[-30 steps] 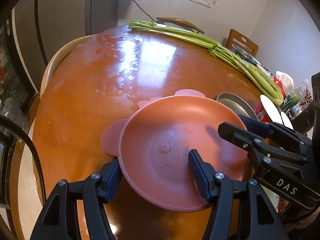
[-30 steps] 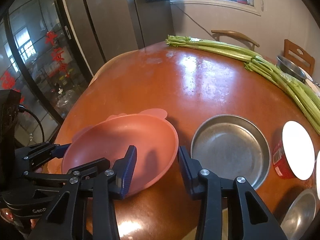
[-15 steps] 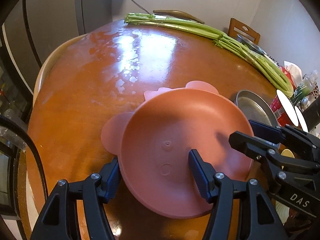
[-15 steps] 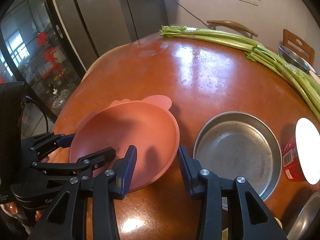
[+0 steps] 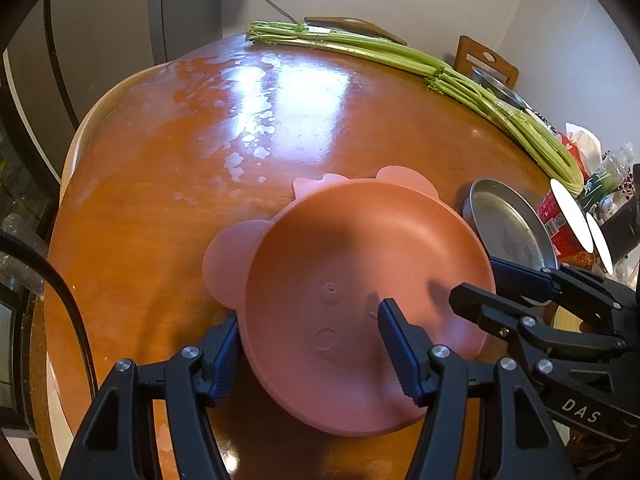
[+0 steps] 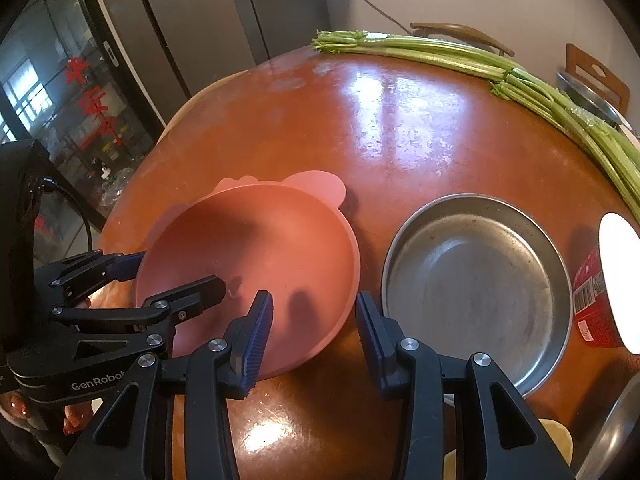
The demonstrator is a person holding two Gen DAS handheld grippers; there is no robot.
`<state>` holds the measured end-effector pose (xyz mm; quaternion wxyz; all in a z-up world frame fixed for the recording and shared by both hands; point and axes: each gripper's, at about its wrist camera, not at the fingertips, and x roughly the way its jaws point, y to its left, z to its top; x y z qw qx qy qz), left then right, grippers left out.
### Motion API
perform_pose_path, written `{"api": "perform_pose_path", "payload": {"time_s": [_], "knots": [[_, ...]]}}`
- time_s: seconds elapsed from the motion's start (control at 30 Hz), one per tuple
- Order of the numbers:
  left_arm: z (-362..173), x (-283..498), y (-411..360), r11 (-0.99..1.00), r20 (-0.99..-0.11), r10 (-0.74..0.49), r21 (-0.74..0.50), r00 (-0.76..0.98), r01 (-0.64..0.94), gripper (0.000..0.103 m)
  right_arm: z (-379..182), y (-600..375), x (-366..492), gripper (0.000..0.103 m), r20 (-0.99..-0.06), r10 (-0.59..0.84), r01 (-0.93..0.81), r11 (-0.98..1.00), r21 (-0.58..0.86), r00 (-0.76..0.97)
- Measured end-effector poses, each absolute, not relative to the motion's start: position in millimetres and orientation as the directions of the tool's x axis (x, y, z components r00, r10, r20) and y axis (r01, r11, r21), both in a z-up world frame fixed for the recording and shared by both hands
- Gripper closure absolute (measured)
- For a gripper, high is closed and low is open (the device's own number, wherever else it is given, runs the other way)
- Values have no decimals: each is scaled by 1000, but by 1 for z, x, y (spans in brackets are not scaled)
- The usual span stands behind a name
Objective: Organize plates and bowls
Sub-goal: 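Move the pink plate across the table with the left gripper and release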
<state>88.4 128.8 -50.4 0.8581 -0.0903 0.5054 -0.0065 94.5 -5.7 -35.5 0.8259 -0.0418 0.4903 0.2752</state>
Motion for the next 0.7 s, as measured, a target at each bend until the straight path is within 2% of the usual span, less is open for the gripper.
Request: {"api": "perform_pose_path", "payload": {"time_s": [0.7], "knots": [[-12,63,138,978,-809,-35,-148,587,-145,33,-12,-27,81,58,-790,441,-485,848,211,427]]}}
